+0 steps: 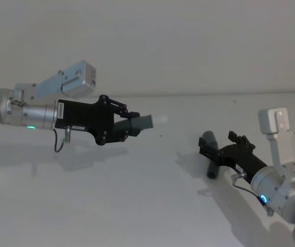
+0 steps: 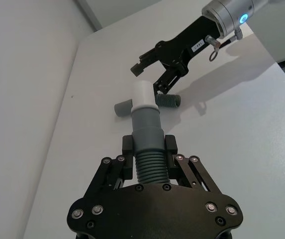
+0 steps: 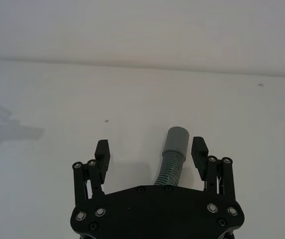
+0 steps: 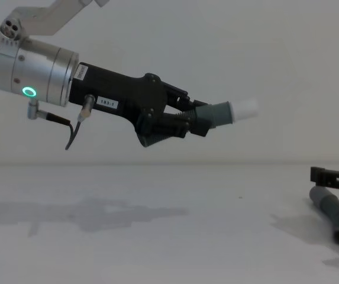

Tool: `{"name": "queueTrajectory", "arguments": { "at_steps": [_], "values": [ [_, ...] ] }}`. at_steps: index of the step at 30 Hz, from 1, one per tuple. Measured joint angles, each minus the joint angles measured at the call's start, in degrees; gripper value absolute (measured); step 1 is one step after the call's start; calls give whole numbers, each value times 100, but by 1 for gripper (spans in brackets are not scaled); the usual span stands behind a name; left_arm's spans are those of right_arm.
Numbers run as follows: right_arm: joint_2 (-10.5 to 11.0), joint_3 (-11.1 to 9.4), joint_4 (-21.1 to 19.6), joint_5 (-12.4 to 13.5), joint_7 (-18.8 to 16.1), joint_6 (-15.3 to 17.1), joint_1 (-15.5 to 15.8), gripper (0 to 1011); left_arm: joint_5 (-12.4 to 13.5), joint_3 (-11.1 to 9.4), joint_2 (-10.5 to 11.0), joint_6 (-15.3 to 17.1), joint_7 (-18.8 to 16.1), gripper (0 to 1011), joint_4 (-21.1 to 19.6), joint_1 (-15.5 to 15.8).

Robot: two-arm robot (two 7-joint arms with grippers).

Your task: Use both hands to pick up one end of the pipe from the table, align the ends, and insert them.

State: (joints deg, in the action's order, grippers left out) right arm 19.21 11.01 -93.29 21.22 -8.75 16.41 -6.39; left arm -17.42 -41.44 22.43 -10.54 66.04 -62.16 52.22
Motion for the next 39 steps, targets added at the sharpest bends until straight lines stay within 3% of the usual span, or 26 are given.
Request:
{"name": "queueTrajectory", "arguments": {
  "at_steps": [10, 19, 29, 39],
  "values": [
    [260, 203, -164, -164, -189, 930, -414, 1000, 0, 0, 0, 0, 0, 335, 0, 0],
    [419, 360, 55, -229, -467, 1563, -850, 1000, 0, 0, 0, 0, -1, 335, 0, -1],
    [472, 388, 371, -243, -650, 1847, -1125, 1000, 0, 1, 0, 0, -1, 335, 0, -1],
    [430, 368, 672, -226, -762, 1878, -1260, 1000, 0, 0, 0, 0, -1, 335, 0, -1]
  ]
}}
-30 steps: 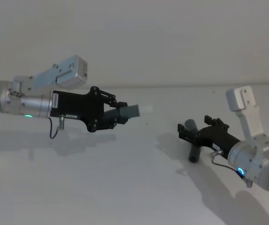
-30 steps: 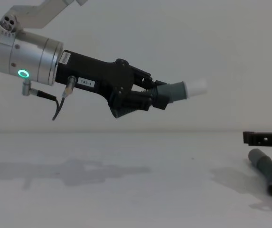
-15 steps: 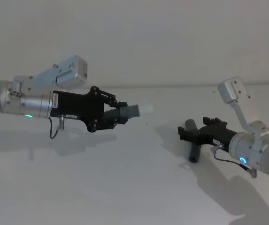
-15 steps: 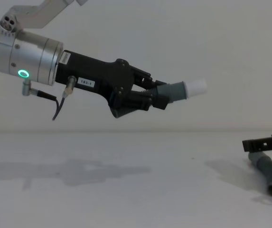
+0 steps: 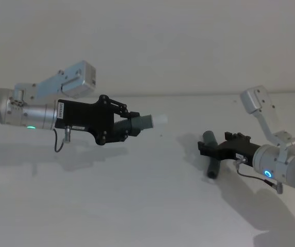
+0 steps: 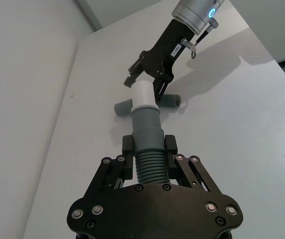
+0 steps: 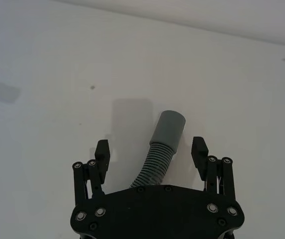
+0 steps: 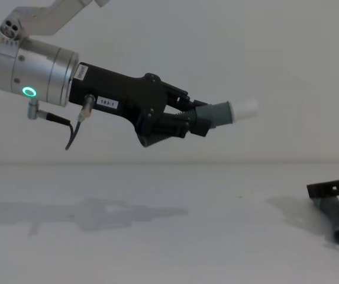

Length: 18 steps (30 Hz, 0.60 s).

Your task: Use both hands to pick up one end of the pipe from the table, align the ends, and insert them.

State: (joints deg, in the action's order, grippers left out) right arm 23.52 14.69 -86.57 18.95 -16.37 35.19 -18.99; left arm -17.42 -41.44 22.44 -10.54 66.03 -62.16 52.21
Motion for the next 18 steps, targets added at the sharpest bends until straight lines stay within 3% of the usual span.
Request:
{"name": "queueTrajectory", "arguments": {
  "at_steps": [18],
  "values": [
    [-95, 58, 427, 89, -78, -118, -136, 1000, 0, 0, 0, 0, 0, 335, 0, 0]
  ]
}}
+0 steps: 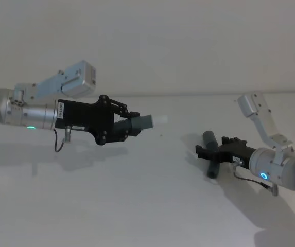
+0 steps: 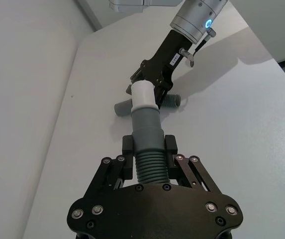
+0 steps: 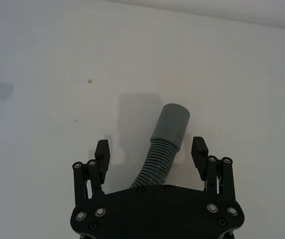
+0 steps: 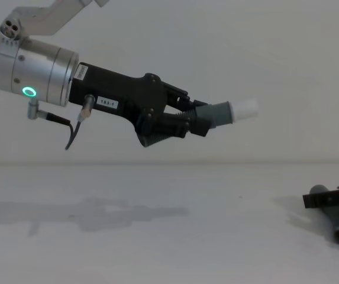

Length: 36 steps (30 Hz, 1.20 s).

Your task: Use both hands to pick up one end of the pipe from the table, align the ends, and insert them.

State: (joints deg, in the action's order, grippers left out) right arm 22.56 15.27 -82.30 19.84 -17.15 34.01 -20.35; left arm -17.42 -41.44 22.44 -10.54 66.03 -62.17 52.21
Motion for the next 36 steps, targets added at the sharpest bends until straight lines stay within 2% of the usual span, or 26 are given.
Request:
{"name": "queueTrajectory", "arguments": {
  "at_steps": [24, 28, 36],
  "values": [
    [-6, 145, 299, -58, -86, -175, -128, 993, 0, 0, 0, 0, 0, 335, 0, 0],
    [-6, 155, 322, -69, -97, -197, -138, 925, 0, 0, 0, 0, 0, 335, 0, 0],
    [-7, 167, 353, -85, -107, -234, -152, 688, 0, 0, 0, 0, 0, 335, 0, 0]
  ]
}}
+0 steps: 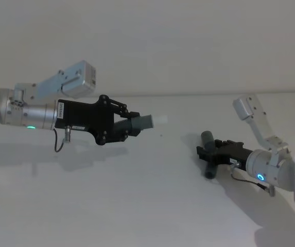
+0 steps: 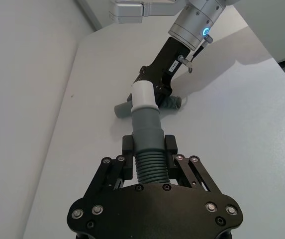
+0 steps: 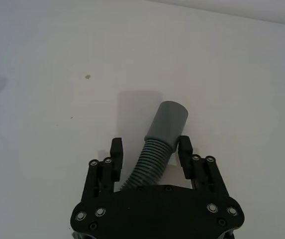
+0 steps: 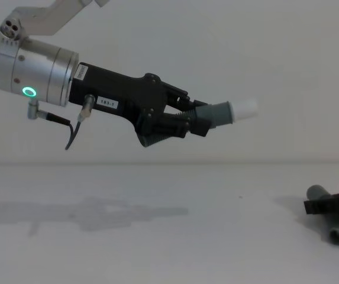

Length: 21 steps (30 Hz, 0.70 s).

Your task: Use both hands to pick up one end of the pipe from the table, align the ends, and insert them.

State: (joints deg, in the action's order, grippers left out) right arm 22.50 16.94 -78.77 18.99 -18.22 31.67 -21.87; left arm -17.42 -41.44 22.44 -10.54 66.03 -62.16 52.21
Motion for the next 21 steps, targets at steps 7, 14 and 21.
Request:
{"name": "queueTrajectory", "arguments": {
  "at_steps": [7, 14, 21],
  "values": [
    [0, 5, 12, -4, -7, -10, -4, 466, 0, 0, 0, 0, 0, 335, 0, 0],
    [0, 8, 18, -7, -14, -23, -8, 304, 0, 0, 0, 0, 0, 335, 0, 0],
    [0, 10, 22, -11, -15, -29, -12, 273, 0, 0, 0, 0, 0, 335, 0, 0]
  ]
}}
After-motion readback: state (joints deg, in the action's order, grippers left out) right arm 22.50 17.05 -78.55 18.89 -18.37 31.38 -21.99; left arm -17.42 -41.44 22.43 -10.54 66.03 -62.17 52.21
